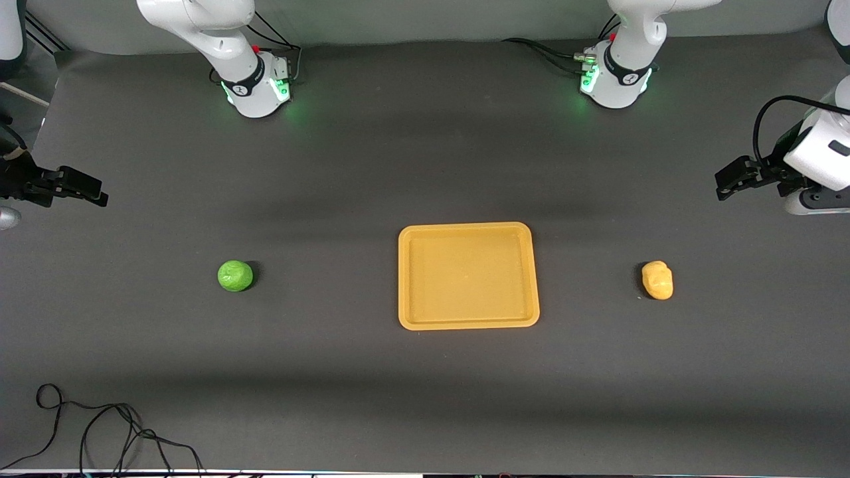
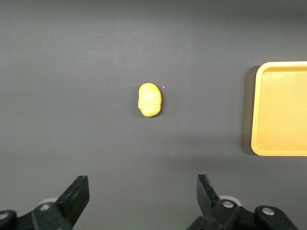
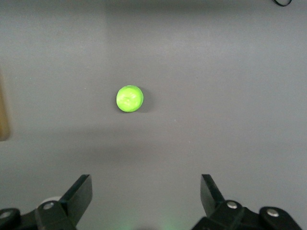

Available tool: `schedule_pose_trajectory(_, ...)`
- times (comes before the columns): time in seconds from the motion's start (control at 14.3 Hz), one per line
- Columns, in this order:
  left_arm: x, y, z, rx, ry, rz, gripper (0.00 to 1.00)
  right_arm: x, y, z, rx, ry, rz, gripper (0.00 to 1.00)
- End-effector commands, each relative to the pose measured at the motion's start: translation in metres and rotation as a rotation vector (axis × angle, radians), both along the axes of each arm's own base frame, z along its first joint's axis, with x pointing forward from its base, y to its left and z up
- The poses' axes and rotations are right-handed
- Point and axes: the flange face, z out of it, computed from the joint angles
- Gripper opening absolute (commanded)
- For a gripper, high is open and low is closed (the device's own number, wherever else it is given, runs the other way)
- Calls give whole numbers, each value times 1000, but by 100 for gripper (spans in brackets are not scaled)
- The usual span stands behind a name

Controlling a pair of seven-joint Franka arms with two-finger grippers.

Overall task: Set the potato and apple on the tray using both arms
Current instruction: 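Move the left gripper down toward the yellow potato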

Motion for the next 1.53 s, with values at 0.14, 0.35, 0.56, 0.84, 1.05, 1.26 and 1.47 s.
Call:
schedule_pose_trajectory(0.14, -2, 3, 7, -19, 4, 26, 100, 3, 1, 7, -4, 5, 6, 100)
schedule_pose_trajectory(0.35, -3, 3, 6, -45, 13, 33, 100, 4, 1, 5, -4, 8, 6, 100)
schedule_pose_trajectory(0.56, -2, 4, 6, -47, 8, 34, 100, 5, 1, 2, -3, 12, 6, 100)
schedule_pose_trajectory(0.84, 2, 8, 0, -31, 15, 35, 100, 5, 1, 3, -3, 11, 6, 100)
schedule_pose_trajectory(1.05, 14, -4, -18, 9, 26, -2, 100, 6, 1, 1, -2, 14, 8, 100)
schedule_pose_trajectory(1.26, 25, -6, -40, -2, 56, -15, 100, 6, 1, 0, -2, 17, 8, 100)
schedule_pose_trajectory(1.47, 39, -9, -65, -7, 71, -10, 100, 7, 1, 0, -2, 16, 8, 100)
